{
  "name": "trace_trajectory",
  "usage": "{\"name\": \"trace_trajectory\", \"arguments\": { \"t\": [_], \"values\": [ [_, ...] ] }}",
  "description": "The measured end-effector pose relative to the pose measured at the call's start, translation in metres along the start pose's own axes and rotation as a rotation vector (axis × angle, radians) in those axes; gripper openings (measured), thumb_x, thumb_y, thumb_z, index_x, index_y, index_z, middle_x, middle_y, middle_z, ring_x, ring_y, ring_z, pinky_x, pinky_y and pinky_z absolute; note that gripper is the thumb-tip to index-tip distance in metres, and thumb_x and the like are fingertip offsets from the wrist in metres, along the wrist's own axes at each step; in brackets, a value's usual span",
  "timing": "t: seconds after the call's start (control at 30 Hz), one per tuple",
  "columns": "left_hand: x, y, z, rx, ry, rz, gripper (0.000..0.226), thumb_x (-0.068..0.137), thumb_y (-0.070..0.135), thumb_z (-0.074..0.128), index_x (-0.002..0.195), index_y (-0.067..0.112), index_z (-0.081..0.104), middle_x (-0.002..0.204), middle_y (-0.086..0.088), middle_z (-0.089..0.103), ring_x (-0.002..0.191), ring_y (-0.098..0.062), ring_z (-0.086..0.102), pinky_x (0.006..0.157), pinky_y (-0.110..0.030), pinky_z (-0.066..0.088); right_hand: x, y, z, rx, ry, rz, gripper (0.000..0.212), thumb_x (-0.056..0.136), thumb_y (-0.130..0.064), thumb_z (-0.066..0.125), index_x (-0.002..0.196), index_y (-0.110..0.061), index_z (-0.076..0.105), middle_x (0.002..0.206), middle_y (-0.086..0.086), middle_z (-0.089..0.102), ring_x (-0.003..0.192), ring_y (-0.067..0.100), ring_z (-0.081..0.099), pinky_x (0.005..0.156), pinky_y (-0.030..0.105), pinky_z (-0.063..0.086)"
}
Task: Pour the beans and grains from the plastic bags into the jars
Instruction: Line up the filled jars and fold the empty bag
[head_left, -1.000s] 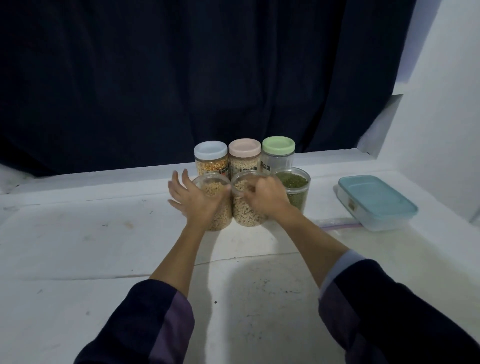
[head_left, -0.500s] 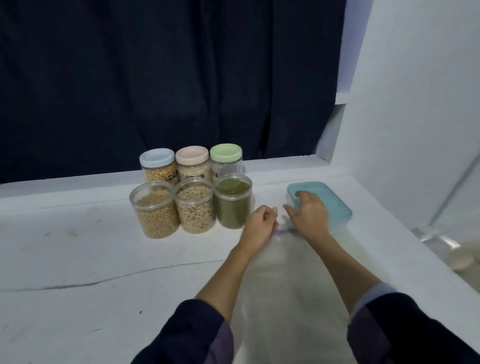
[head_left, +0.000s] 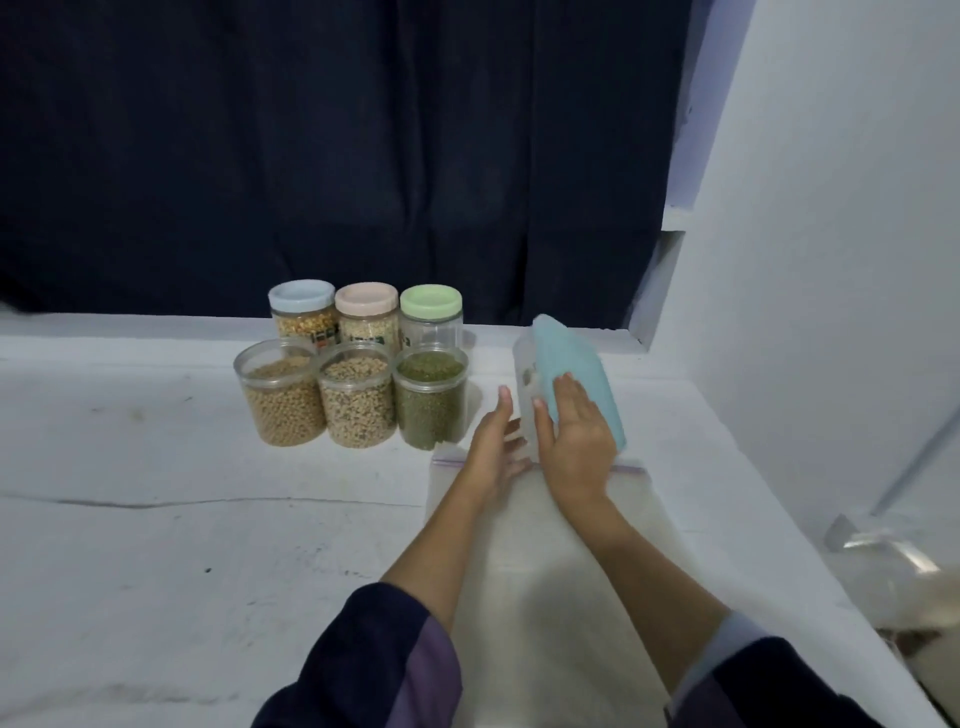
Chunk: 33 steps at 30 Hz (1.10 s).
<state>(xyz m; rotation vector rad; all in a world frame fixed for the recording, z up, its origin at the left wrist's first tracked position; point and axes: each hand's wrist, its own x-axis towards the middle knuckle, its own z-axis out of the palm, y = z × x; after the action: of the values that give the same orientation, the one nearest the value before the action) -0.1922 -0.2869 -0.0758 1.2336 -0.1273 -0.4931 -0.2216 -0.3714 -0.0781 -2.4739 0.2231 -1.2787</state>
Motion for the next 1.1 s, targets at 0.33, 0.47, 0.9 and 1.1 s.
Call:
{"name": "trace_trajectory", "arguments": {
  "t": [0.33, 0.47, 0.9, 1.1],
  "values": [
    [-0.047, 0.08, -0.061, -0.524, -0.223, 0.201, 0.057, 0.092, 0.052, 0.039, 0.117, 0.008, 0.064, 0.108, -0.005, 0.069, 0.102, -0.017, 0.066, 0.094, -0.028, 0.051, 0.016, -0.119, -0.003, 0.279, 0.257, -0.302, 0.055, 0.103, -0.036, 0.039, 0.099, 0.009, 0.071, 0.101, 0.02, 0.072, 0.094, 0.029, 0.071, 0.079, 0.036, 0.059],
    [-0.067, 0.103, -0.107, -0.483, -0.166, 0.314, 0.045, 0.093, 0.041, 0.04, 0.11, 0.009, 0.067, 0.102, -0.004, 0.07, 0.095, -0.017, 0.066, 0.088, -0.029, 0.052, 0.009, -0.174, 0.004, 0.402, 0.181, -0.337, 0.057, 0.102, -0.038, 0.038, 0.103, 0.01, 0.069, 0.104, 0.022, 0.071, 0.096, 0.031, 0.07, 0.078, 0.037, 0.057],
    [-0.138, 0.13, -0.27, -0.514, -0.051, 0.442, 0.063, 0.07, 0.047, 0.072, 0.123, 0.015, 0.058, 0.113, -0.01, 0.062, 0.103, -0.026, 0.061, 0.082, -0.04, 0.054, 0.001, -0.318, 0.008, 0.709, -0.248, -0.234, 0.05, 0.092, -0.046, 0.047, 0.097, -0.002, 0.072, 0.079, 0.016, 0.069, 0.075, 0.032, 0.06, 0.063, 0.028, 0.032],
    [-0.165, 0.121, -0.312, -0.546, -0.066, 0.419, 0.059, 0.069, 0.043, 0.071, 0.12, 0.016, 0.057, 0.113, -0.015, 0.064, 0.098, -0.033, 0.064, 0.08, -0.047, 0.054, 0.011, -0.348, 0.012, 0.764, -0.39, -0.038, 0.048, 0.096, -0.036, 0.054, 0.053, -0.02, 0.039, 0.052, -0.003, 0.039, 0.06, 0.02, 0.039, 0.059, 0.032, 0.025]
  ]
}}
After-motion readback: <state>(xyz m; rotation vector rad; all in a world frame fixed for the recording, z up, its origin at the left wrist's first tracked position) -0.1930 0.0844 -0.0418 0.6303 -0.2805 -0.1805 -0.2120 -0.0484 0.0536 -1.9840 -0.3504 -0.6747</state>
